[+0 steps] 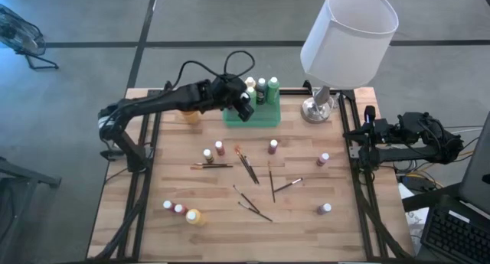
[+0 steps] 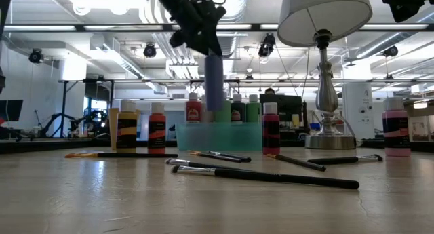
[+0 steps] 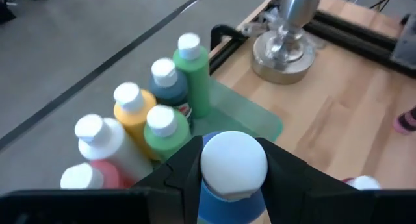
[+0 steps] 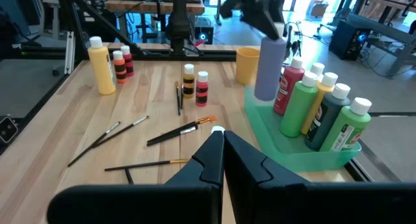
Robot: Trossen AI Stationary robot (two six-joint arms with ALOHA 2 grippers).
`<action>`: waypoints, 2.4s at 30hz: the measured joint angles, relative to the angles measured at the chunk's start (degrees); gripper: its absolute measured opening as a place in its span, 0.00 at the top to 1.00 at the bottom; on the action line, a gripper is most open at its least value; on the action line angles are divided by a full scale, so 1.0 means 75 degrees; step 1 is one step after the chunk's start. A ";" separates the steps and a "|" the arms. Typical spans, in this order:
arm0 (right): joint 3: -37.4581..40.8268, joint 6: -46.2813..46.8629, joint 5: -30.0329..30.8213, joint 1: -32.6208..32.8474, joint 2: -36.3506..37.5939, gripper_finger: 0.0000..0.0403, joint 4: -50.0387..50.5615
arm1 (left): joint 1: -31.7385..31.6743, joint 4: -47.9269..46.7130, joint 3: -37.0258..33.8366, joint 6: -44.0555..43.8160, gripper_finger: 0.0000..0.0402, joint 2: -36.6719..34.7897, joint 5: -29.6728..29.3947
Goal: Pick & Place Paint Supplies
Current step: Put the large purple paint bottle into the green bin
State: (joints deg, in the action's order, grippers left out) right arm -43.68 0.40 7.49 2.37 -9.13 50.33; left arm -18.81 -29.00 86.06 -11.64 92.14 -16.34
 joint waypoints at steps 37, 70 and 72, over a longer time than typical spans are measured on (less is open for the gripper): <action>-0.0001 -0.0002 -0.0003 -0.0003 -0.0003 0.98 0.0002 | -0.1020 0.2402 -0.2202 -0.0051 0.68 0.0050 -0.0050; 0.0000 0.0000 -0.0003 0.0000 -0.0003 0.98 0.0002 | -0.1449 0.3176 -0.1679 0.0800 0.68 0.1072 0.0272; -0.0001 0.0000 -0.0003 0.0000 -0.0003 0.98 0.0001 | -0.1464 0.3163 -0.1632 0.0802 0.68 0.1121 0.0274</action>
State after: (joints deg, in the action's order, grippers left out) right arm -43.69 0.40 7.47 2.37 -9.14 50.34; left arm -29.79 -5.27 73.82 -5.63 100.55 -14.28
